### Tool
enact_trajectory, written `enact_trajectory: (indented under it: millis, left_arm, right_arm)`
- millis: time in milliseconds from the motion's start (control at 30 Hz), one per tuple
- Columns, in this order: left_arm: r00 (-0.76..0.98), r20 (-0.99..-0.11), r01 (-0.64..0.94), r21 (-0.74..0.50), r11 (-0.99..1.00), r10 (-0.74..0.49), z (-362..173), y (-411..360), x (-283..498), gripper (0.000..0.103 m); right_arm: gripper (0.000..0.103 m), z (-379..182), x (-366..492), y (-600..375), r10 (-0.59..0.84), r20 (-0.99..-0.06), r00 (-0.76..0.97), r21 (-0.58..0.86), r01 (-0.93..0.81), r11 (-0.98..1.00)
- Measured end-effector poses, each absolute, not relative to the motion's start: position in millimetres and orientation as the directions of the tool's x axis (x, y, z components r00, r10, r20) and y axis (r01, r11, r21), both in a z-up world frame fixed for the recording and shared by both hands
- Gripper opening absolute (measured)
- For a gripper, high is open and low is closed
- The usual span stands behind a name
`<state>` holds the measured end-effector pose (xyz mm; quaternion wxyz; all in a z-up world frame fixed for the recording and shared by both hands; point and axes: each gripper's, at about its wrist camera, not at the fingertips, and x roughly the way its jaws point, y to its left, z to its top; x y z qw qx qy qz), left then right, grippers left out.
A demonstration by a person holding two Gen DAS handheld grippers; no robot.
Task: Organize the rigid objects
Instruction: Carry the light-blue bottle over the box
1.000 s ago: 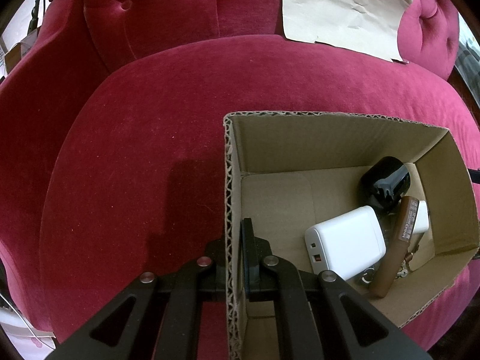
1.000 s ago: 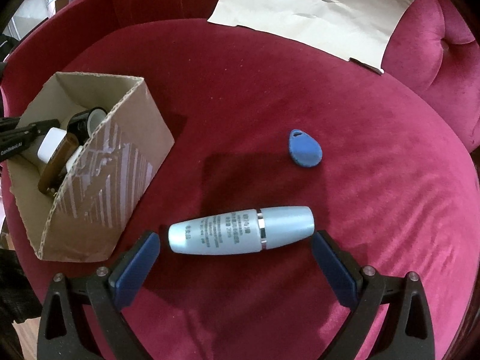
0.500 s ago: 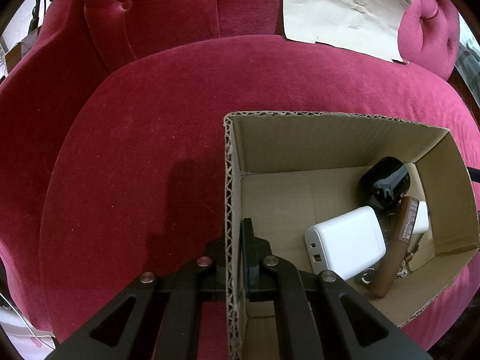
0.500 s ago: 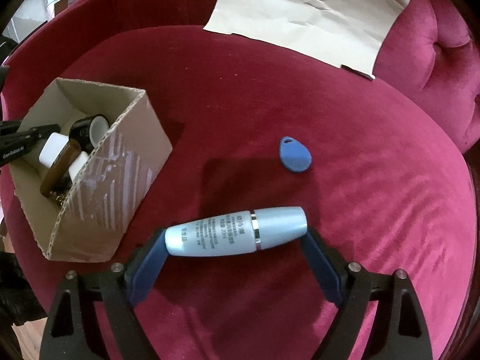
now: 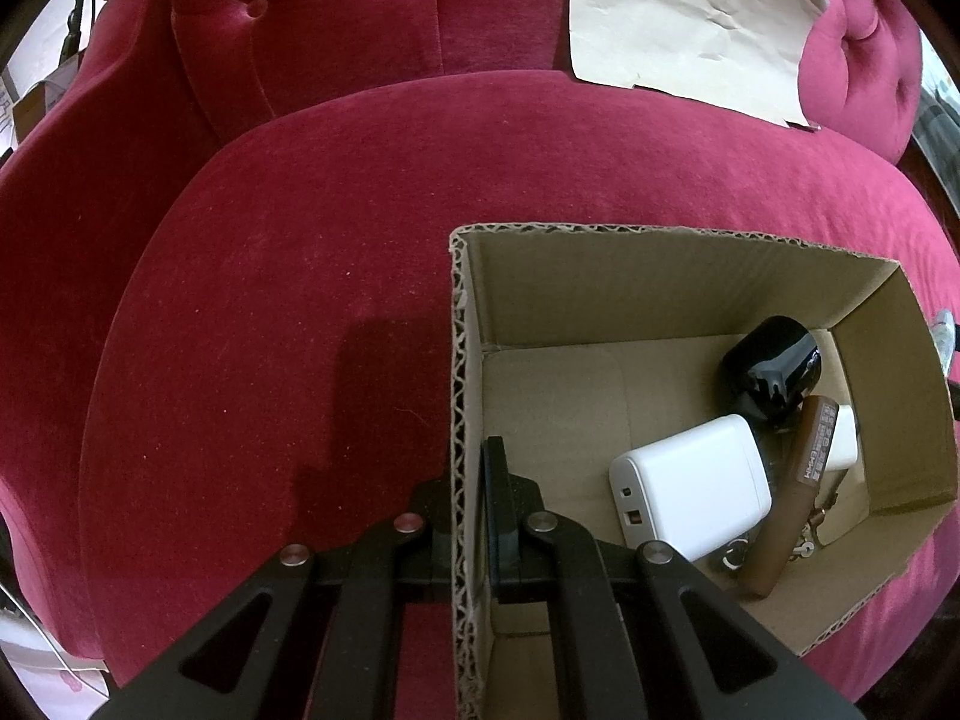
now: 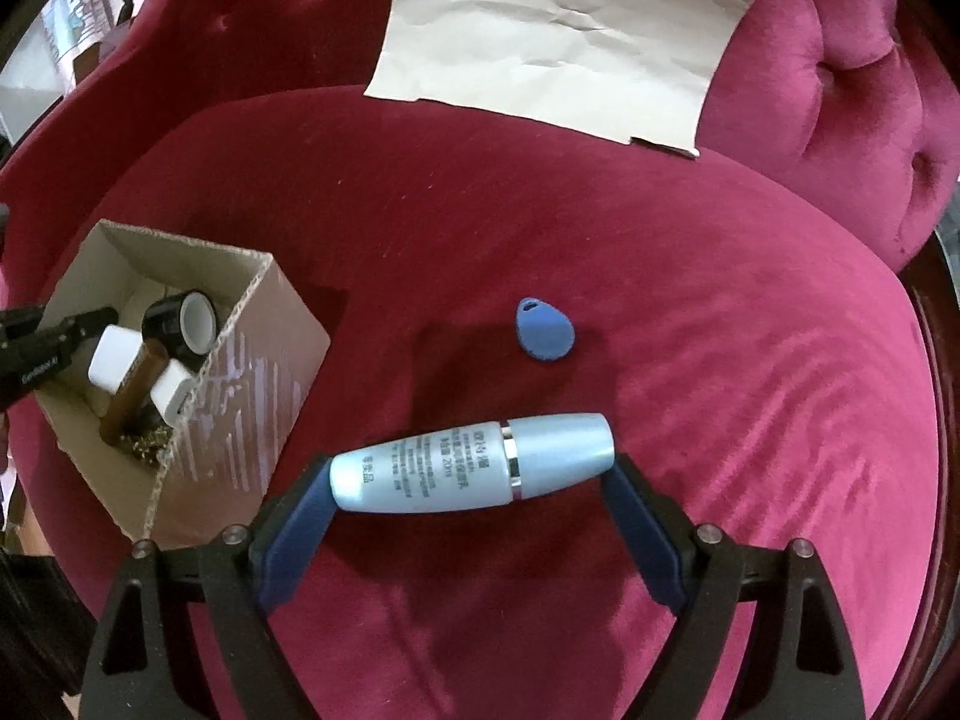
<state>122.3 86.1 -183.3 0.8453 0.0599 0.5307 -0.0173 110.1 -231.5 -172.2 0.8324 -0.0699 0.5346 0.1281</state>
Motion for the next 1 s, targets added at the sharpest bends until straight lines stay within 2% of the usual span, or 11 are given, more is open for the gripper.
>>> enact_trajectory:
  millis: [1000]
  left_arm:
    - [0.439,-0.898,0.088,0.078,0.993,0.032,-182.9,87.3,123.4,0.004]
  right_arm:
    - [0.091,-104.3,109.1,-207.2,0.119,-0.870,0.478,0.035,-0.183,0.983]
